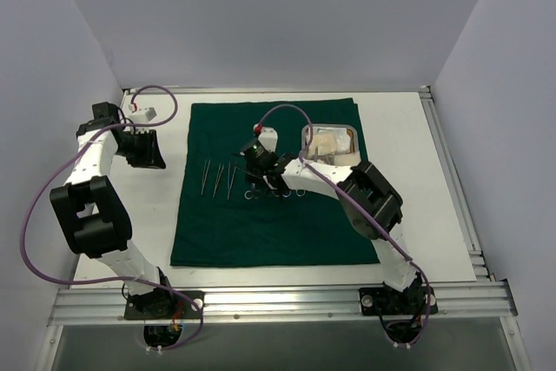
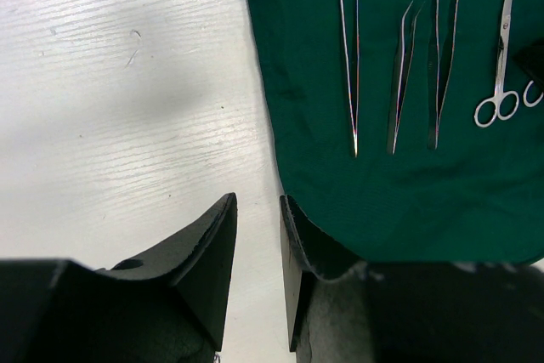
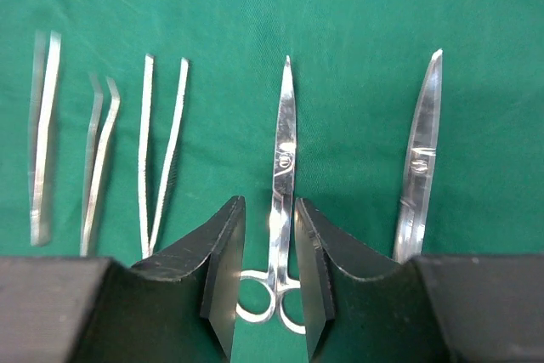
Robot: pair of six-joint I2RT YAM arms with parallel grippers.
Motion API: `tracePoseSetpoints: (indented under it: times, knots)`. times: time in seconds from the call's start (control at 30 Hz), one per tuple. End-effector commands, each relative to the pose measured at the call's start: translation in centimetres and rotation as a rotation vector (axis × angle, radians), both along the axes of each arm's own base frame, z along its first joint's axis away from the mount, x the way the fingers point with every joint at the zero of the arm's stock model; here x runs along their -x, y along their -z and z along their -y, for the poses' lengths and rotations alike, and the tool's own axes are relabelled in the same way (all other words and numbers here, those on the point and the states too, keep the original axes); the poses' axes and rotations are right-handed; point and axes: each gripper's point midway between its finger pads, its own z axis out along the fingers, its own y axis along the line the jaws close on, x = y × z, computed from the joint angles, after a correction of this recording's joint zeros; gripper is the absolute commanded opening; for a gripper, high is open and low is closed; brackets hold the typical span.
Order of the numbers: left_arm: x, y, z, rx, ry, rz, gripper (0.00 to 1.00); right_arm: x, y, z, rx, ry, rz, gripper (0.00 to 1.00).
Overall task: Open and lay out the surgical kit
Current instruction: Place the medical item in the surgical kit, then pick up the medical item from the container.
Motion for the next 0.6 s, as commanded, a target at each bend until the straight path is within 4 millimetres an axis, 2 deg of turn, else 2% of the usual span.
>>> tracePoseSetpoints:
  times: [0.0, 0.07, 0.1, 0.13, 0.17, 0.2, 0.23, 0.27, 0.3, 0.43, 0.57]
  knots:
    - [0.0, -1.7, -0.1, 0.001, 0.010, 0.047, 0.36, -2.1, -9.8, 1.1, -0.068, 0.048, 0.174, 0.27]
    - [0.0, -1.8, -0.1, 0.001, 0.010, 0.048, 0.36, -2.4, -10.9, 2.8, -0.044, 0.066, 0.192, 0.27]
    - [0.1, -1.8, -0.1, 0.000, 0.013, 0.048, 0.36, -2.7, -11.4, 5.0, -0.035, 0.100, 0.198, 0.26]
    - [0.1, -1.8, 0.0, 0.001, 0.011, 0.047, 0.36, -2.8, -11.3, 6.4, -0.026, 0.122, 0.194, 0.25]
    - [0.1, -1.8, -0.1, -0.001, 0.014, 0.048, 0.36, -2.9, -12.2, 7.8, -0.039, 0.146, 0.203, 0.24]
    - [0.1, -1.7, 0.0, 0.001, 0.013, 0.045, 0.36, -2.4, -10.6, 9.5, -0.017, 0.161, 0.172, 0.23]
    - [0.2, -1.6, -0.1, 0.000, 0.012, 0.041, 0.36, -3.0, -10.2, 11.5, -0.020, 0.188, 0.153, 0.23]
    - [0.1, -1.6, -0.1, 0.000, 0.012, 0.043, 0.36, -3.0, -10.2, 12.7, -0.023, 0.201, 0.148, 0.23]
    - [0.1, -1.5, -0.1, 0.000, 0.015, 0.039, 0.36, -3.2, -9.3, 14.8, 0.001, 0.227, 0.126, 0.23]
    - [0.0, -1.7, -0.1, -0.001, 0.011, 0.042, 0.36, -3.2, -7.3, 18.0, 0.085, 0.249, 0.070, 0.23]
    - [0.1, -1.8, -0.1, 0.000, 0.008, 0.042, 0.36, -3.6, -4.9, 19.3, 0.090, 0.261, 0.016, 0.24]
